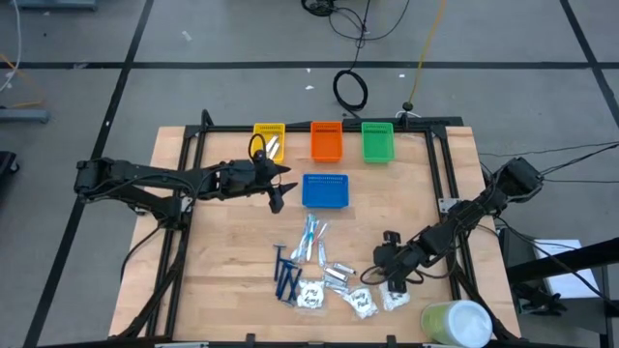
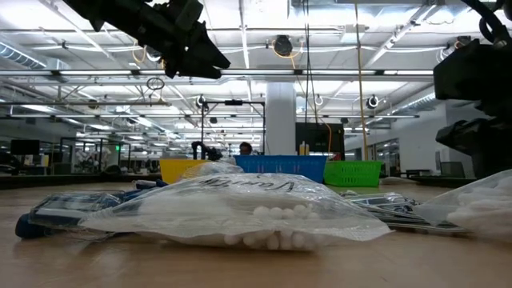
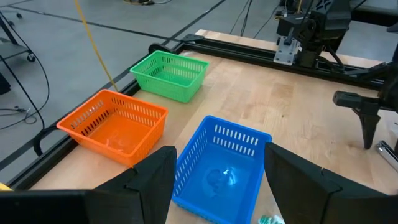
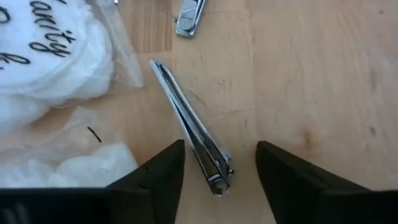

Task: Pick & Place Travel size toiletries
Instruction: Put the silver nail cutter into the yellow basket

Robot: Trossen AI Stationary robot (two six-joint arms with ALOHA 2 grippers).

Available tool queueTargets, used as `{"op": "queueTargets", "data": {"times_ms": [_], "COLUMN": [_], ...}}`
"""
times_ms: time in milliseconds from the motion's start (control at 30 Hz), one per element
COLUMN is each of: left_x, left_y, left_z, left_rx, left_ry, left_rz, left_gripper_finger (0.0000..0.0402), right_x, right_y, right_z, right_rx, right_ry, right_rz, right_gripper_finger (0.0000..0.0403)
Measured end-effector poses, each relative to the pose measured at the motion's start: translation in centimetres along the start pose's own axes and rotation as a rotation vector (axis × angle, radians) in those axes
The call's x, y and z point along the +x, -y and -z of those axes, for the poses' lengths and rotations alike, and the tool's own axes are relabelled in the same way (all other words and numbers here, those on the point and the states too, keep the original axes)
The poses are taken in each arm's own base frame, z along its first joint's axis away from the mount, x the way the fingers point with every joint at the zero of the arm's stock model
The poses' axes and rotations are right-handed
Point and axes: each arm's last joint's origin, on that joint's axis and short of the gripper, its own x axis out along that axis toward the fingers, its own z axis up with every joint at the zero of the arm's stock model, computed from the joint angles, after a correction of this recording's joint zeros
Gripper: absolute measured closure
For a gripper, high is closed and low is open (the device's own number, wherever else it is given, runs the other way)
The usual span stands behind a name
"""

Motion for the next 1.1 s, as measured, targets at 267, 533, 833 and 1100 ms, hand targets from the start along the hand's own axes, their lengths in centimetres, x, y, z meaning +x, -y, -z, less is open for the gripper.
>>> {"op": "queueTargets", "data": {"times_ms": [267, 533, 833, 1100], "left_x": [0.0, 0.0, 0.0, 0.0], "left_y": [0.0, 0.0, 0.0, 0.0], "left_z": [0.0, 0.0, 0.0, -0.1], "left_rx": [-0.001, -0.002, -0.013, -0.012], "left_ry": [0.000, 0.000, 0.003, 0.007], "left_rz": [0.000, 0.000, 0.000, 0.001], "left_gripper_finger": [0.0163, 0.0163, 0.0163, 0.0163], "right_x": [0.0, 0.1, -2.0, -6.2], "right_y": [0.0, 0.0, 0.6, 2.8], "right_z": [0.1, -0.1, -2.0, -4.4], "right_rx": [-0.063, -0.108, -0.169, -0.231], "right_ry": [-0.008, 0.006, 0.217, 0.508], "right_rz": [-0.002, -0.012, 0.046, 0.301], "right_gripper_finger": [0.0333, 0.0366, 0.0366, 0.0366]}}
